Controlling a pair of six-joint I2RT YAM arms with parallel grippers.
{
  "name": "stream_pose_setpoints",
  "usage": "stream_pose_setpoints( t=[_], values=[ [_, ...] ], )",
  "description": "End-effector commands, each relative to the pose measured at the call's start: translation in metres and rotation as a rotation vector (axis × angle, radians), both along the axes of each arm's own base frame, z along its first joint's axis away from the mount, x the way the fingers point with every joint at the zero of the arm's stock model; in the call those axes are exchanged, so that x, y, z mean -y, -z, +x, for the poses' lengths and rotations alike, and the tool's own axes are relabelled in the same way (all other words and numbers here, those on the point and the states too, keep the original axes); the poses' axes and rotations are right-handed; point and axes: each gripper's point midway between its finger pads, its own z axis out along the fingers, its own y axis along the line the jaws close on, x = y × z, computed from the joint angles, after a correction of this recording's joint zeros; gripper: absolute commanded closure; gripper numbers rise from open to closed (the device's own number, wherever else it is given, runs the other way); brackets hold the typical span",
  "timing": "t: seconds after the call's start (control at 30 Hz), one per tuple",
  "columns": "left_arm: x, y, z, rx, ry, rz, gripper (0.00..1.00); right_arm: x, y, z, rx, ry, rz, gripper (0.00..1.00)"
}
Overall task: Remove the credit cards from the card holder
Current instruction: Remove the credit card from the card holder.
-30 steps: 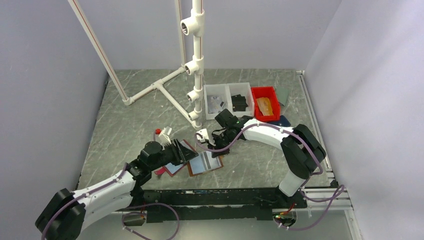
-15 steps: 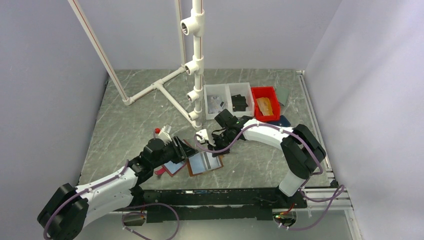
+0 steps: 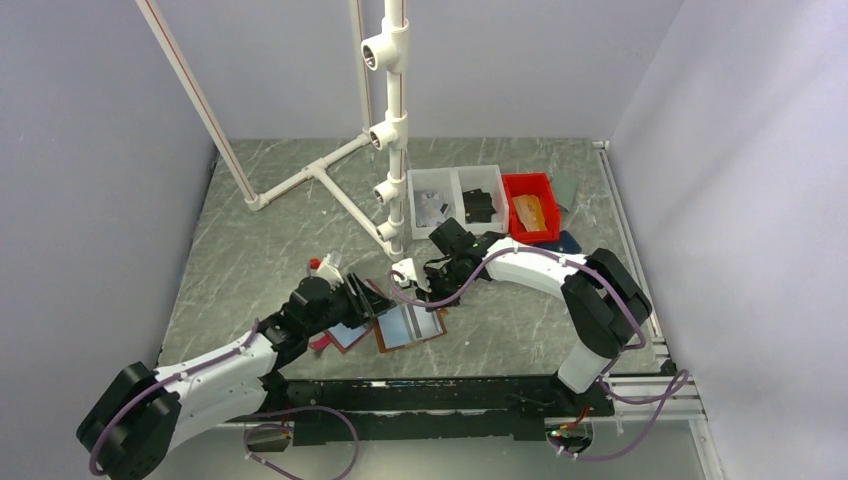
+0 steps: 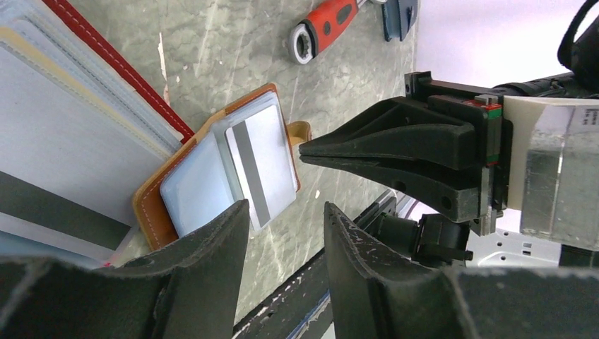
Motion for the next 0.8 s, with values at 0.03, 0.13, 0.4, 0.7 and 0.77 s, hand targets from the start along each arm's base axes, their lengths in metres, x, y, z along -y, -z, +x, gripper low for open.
stream_pose_setpoints(
  t=[0.03, 0.13, 0.4, 0.7, 0.77],
  values=[
    [0.001, -0.003, 0.008, -0.017, -0.035, -0.004, 0.52, -0.003, -0.003, 0.007, 0.037, -0.011, 0.014, 0.95],
    [0.002, -0.002, 0.007, -0.023, -0.028, -0.005, 0.52, -0.003, -0.002, 0.007, 0.038, -0.009, 0.01, 0.95],
    [0.005, 0.001, 0.007, -0.036, -0.019, -0.005, 0.52, -0.002, 0.0, 0.008, 0.038, -0.012, 0.003, 0.95],
    [0.007, 0.005, 0.007, -0.049, -0.011, -0.001, 0.52, -0.001, 0.002, 0.008, 0.04, -0.011, -0.004, 0.95],
    [0.007, 0.006, 0.007, -0.053, -0.01, -0.001, 0.52, -0.001, 0.002, 0.008, 0.039, -0.012, -0.007, 0.95]
  ],
)
